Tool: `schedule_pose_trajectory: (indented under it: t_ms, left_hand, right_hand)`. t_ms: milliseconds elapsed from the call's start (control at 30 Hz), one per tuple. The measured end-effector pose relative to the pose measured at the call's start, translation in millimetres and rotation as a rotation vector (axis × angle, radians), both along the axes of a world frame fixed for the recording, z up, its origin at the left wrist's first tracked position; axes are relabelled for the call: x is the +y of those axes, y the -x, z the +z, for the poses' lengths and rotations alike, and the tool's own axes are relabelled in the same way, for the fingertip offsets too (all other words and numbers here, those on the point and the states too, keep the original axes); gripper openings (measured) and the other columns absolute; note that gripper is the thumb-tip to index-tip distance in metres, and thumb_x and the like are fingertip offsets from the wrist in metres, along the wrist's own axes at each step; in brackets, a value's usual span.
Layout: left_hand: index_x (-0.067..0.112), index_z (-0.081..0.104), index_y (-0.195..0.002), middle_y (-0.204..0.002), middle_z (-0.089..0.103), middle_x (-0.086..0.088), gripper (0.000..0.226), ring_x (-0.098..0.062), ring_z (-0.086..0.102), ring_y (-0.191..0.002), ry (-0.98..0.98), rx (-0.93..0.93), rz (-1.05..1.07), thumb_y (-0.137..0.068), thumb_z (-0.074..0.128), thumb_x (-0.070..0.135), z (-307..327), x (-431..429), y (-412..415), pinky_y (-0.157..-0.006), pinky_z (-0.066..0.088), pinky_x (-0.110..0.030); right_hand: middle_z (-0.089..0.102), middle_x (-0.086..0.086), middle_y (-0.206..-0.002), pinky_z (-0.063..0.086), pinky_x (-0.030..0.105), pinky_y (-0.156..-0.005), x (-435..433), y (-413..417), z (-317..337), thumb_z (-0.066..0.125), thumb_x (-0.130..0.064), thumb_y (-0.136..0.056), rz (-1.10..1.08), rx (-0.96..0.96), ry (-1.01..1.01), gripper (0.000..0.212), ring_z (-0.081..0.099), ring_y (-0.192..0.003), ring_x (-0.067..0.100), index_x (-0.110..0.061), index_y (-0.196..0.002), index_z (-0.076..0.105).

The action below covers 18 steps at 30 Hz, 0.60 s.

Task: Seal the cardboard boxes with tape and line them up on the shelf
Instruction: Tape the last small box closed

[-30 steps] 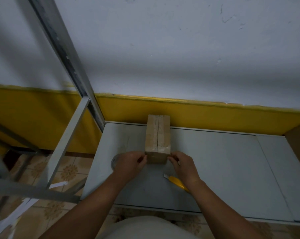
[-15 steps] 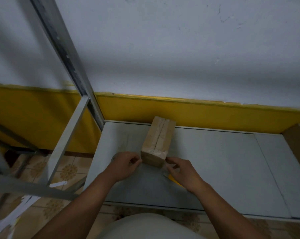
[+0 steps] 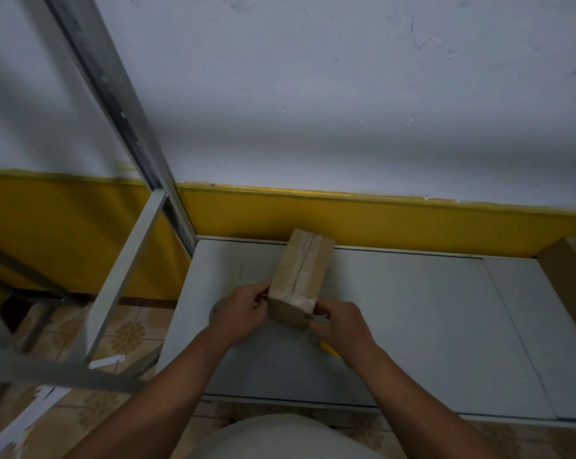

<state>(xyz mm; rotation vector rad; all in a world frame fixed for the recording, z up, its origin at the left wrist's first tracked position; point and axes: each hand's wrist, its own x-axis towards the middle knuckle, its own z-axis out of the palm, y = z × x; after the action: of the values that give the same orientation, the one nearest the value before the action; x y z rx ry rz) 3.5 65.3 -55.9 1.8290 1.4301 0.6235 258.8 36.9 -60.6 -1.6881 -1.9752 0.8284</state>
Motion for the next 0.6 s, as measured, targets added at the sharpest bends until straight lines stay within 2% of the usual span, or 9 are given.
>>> schedule_pose_trajectory:
  t_ms: [133, 200, 300, 367, 500, 600]
  left_hand:
    - [0.032, 0.065, -0.132, -0.11, 0.064, 0.028, 0.05, 0.034, 0.051, -0.096, -0.001, 0.0, 0.041, -0.099, 0.055, -0.004, -0.1, -1.2, -5.1, -0.081, 0.039, 0.005]
    - [0.035, 0.064, -0.131, -0.111, 0.067, 0.026, 0.052, 0.03, 0.054, -0.098, 0.001, -0.012, 0.034, -0.098, 0.055, -0.004, -2.5, -2.1, -6.1, -0.083, 0.042, 0.002]
    - [0.025, 0.068, -0.135, -0.114, 0.065, 0.03, 0.05, 0.024, 0.058, -0.104, 0.028, -0.041, 0.028, -0.097, 0.056, -0.005, -4.5, -4.0, -7.3, -0.088, 0.045, -0.002]
    - [0.027, 0.065, -0.134, -0.115, 0.063, 0.031, 0.048, 0.023, 0.059, -0.105, 0.044, -0.075, 0.03, -0.098, 0.058, -0.003, -2.9, -6.7, -9.9, -0.089, 0.045, -0.002]
    - [0.031, 0.058, -0.129, -0.117, 0.061, 0.027, 0.032, 0.023, 0.055, -0.107, 0.085, -0.173, 0.16, -0.101, 0.071, 0.022, -6.8, -9.8, -19.9, -0.087, 0.044, -0.001]
    - [0.031, 0.059, -0.126, -0.119, 0.065, 0.019, 0.03, 0.014, 0.059, -0.109, 0.098, -0.222, 0.228, -0.099, 0.073, 0.033, -15.1, -12.4, -27.8, -0.089, 0.048, -0.009]
  right_hand:
    - [0.078, -0.009, -0.103, 0.056, 0.023, -0.079, -4.9, 7.2, -1.5, 0.077, -0.039, -0.083, -0.045, -0.012, -0.038, 0.031, 0.07, -0.09, 0.004, -0.025, -0.11, 0.078]
    - [0.078, -0.009, -0.095, 0.054, 0.024, -0.072, -5.5, 8.8, 1.3, 0.077, -0.039, -0.082, -0.071, -0.039, -0.036, 0.025, 0.069, -0.083, 0.005, -0.025, -0.102, 0.079]
    - [0.075, -0.011, -0.082, 0.05, 0.026, -0.063, -5.9, 13.0, 5.4, 0.076, -0.038, -0.081, -0.114, -0.055, -0.013, 0.014, 0.064, -0.071, 0.003, -0.025, -0.087, 0.078]
    - [0.072, -0.013, -0.076, 0.046, 0.026, -0.059, -4.8, 16.9, 8.0, 0.076, -0.037, -0.081, -0.128, -0.054, 0.003, 0.011, 0.061, -0.067, 0.001, -0.025, -0.081, 0.076]
    - [0.074, -0.014, -0.084, 0.048, 0.023, -0.063, 0.6, 18.6, 12.9, 0.076, -0.041, -0.083, -0.098, -0.079, 0.059, 0.014, 0.063, -0.074, 0.001, -0.03, -0.091, 0.078]
    - [0.072, -0.014, -0.078, 0.052, 0.029, -0.063, 0.9, 17.3, 12.5, 0.073, -0.043, -0.082, -0.122, -0.09, 0.049, 0.014, 0.063, -0.071, 0.002, -0.029, -0.084, 0.077]
